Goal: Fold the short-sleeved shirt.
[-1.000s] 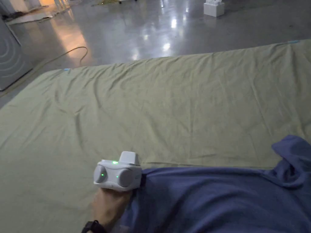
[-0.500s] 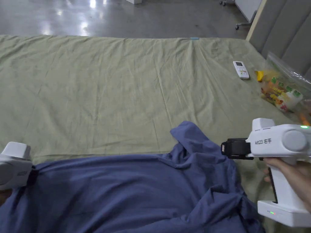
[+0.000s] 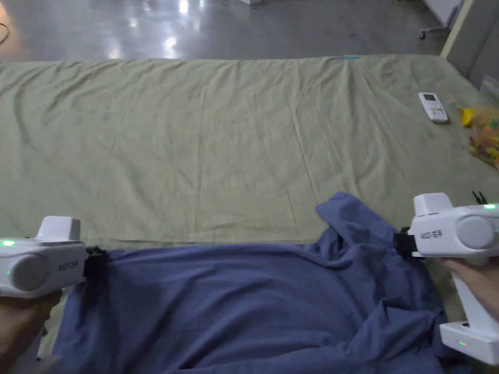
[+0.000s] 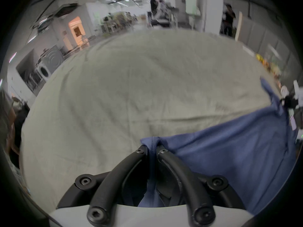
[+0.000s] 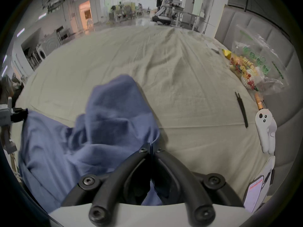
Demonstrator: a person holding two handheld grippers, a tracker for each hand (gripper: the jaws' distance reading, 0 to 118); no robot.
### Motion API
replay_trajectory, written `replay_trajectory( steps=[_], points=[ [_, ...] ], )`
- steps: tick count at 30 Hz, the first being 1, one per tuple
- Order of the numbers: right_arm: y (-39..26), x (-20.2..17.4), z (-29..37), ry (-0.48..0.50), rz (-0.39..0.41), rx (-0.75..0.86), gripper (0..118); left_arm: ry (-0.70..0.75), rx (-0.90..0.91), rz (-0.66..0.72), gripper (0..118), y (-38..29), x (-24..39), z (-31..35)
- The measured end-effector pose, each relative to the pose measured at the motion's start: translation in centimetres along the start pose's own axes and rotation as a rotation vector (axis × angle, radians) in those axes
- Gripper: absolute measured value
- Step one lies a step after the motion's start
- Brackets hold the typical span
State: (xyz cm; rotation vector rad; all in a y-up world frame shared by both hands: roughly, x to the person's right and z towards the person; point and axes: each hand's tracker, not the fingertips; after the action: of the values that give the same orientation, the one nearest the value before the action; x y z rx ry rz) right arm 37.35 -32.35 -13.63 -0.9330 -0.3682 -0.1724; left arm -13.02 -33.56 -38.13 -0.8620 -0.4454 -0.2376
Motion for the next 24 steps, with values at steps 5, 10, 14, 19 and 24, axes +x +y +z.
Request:
replay_trajectory(
  steps=[5, 10, 14, 19, 24],
  points=[
    [-2.6, 0.2, 11.2, 0.058, -0.038, 0.186, 2, -0.155, 0.175, 0.046, 9, -2.1, -2.4, 11.3],
    [-9.4, 1.0, 20.0, 0.091, -0.113, 0.279, 2, -0.176, 0.231, 0.053, 9, -9.0, -3.9, 20.5],
    [-15.9, 0.4, 23.4, 0.077, -0.154, 0.281, 2, -0.195, 0.197, 0.108, 9, -16.2, -4.3, 23.4],
    [-21.7, -0.8, 22.1, 0.049, -0.165, 0.204, 2, -0.175, 0.074, 0.171, 9, -22.2, -5.1, 20.5],
    [-24.7, -2.0, 19.0, 0.037, -0.162, 0.149, 3, -0.135, 0.095, 0.238, 39, -23.0, -5.9, 17.9]
  ],
)
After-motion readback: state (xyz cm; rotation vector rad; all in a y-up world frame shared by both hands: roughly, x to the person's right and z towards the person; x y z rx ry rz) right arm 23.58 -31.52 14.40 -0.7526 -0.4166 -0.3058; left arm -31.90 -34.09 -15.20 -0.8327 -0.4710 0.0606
